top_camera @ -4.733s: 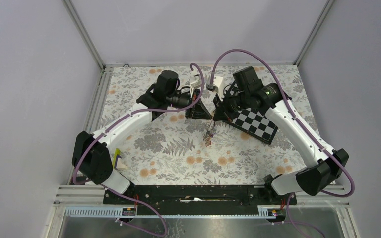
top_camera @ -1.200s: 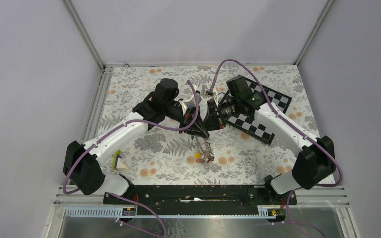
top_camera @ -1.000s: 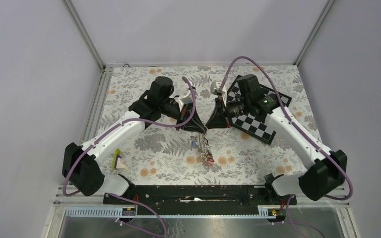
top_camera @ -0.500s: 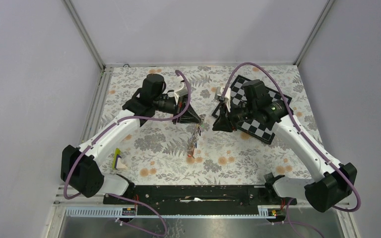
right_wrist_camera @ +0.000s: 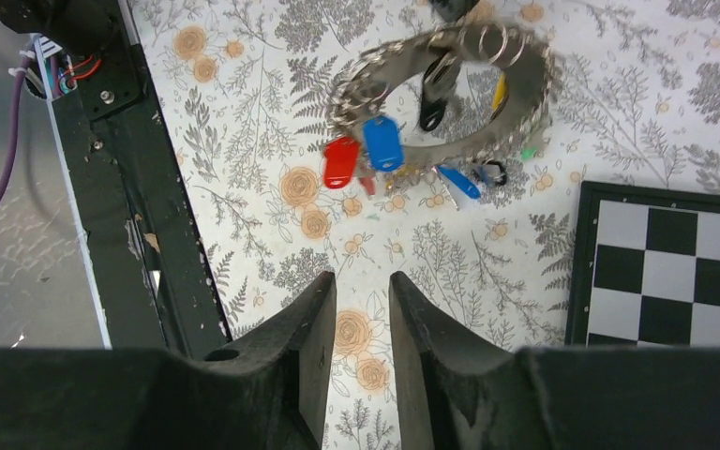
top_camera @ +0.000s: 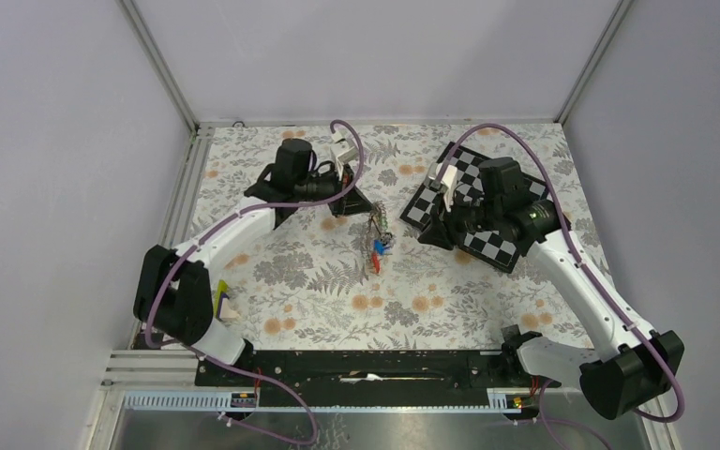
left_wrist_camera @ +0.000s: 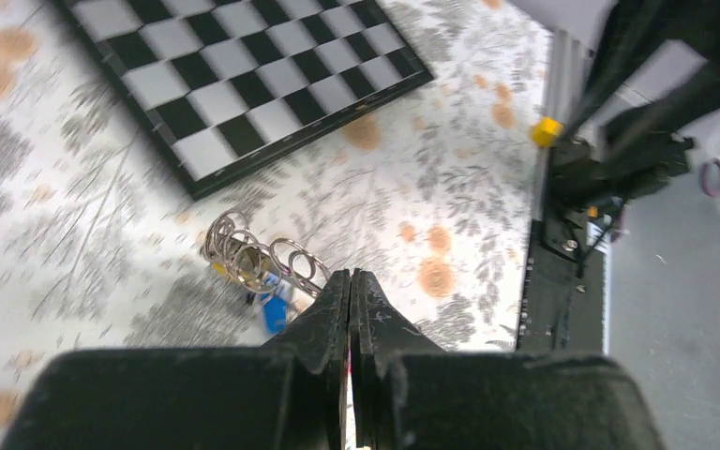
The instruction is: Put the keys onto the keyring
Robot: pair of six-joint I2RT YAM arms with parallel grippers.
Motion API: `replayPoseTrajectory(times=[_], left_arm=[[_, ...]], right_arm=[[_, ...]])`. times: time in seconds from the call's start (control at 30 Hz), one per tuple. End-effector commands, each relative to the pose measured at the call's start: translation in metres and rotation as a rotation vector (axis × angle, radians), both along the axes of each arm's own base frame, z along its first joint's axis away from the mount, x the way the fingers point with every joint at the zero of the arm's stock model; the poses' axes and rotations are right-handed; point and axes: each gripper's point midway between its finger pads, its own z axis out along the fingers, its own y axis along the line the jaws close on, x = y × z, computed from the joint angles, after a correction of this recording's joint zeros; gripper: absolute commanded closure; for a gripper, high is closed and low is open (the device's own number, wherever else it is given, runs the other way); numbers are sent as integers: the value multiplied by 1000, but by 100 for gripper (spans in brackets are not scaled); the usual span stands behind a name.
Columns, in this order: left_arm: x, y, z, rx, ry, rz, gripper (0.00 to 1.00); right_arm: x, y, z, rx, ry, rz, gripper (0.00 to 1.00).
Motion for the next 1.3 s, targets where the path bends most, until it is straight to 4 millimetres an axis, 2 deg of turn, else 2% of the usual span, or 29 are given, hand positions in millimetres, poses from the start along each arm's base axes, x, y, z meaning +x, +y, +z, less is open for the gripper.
replayPoseTrajectory(times=[0.0, 0.1, 0.2, 0.4, 0.53, 0.67, 0.8, 0.93, 1.03, 1.2, 1.27], left_arm=[[46, 30, -15, 12, 2, 188, 100], [60, 60, -46, 79, 34, 276, 99], [62, 87, -79, 177, 64, 321, 97], [50, 121, -137, 362, 144, 341, 89], [36, 139, -156, 433, 187, 353, 88], [22, 150, -163, 489, 181, 343, 83], [16, 154, -155, 501, 160, 335, 74], [23, 164, -130, 507, 51, 389, 57], [37, 181, -110, 529, -41, 483, 38], [55, 208, -65, 504, -152, 640, 5], [58, 217, -47, 479, -196, 692, 1]], right_arm=[[2, -6, -4, -6, -7, -33, 65], [1, -7, -10, -12, 8, -34, 64], [1, -7, -14, -15, 21, -34, 64], [3, -6, -22, -22, 50, -29, 63], [3, -7, -29, -35, 60, -31, 63], [3, -8, -31, -42, 62, -31, 63], [5, -9, -35, -55, 58, -37, 62], [9, -16, -40, -87, 42, -72, 57], [22, -25, -45, -111, 17, -158, 47], [63, -54, -45, -160, -9, -398, 25], [77, -64, -39, -150, -23, -482, 10]])
